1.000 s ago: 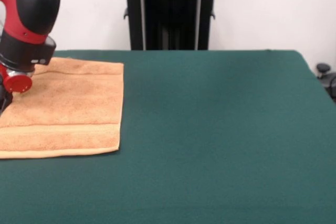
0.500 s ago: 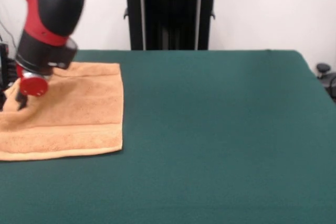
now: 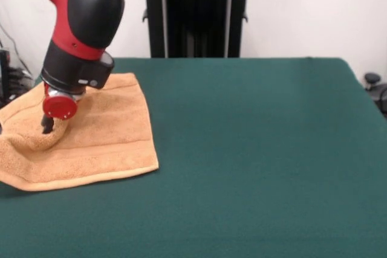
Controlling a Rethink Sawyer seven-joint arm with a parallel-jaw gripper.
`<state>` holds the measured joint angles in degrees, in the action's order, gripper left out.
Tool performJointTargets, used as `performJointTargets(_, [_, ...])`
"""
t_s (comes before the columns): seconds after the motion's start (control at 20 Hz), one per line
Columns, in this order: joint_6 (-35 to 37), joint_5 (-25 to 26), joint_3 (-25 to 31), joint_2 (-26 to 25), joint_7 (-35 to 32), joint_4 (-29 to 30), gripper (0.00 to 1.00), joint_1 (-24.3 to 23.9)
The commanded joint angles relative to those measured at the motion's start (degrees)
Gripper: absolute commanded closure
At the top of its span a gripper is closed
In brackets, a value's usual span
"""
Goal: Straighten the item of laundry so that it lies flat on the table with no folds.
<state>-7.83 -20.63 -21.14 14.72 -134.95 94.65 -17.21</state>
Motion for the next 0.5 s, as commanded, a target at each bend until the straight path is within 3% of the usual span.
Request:
performJointTargets(0.05, [2.72, -4.24, 11.19, -1.48, -13.9, 5.13, 0.0, 2.78])
performJointTargets(0.35, [1.7, -5.64, 11.97, -1.73, -14.79, 5.36, 0.0, 3.34])
performJointTargets(0.5, [-0.74, -8.7, 12.38, -3.21, -17.6, 5.26, 0.0, 5.34])
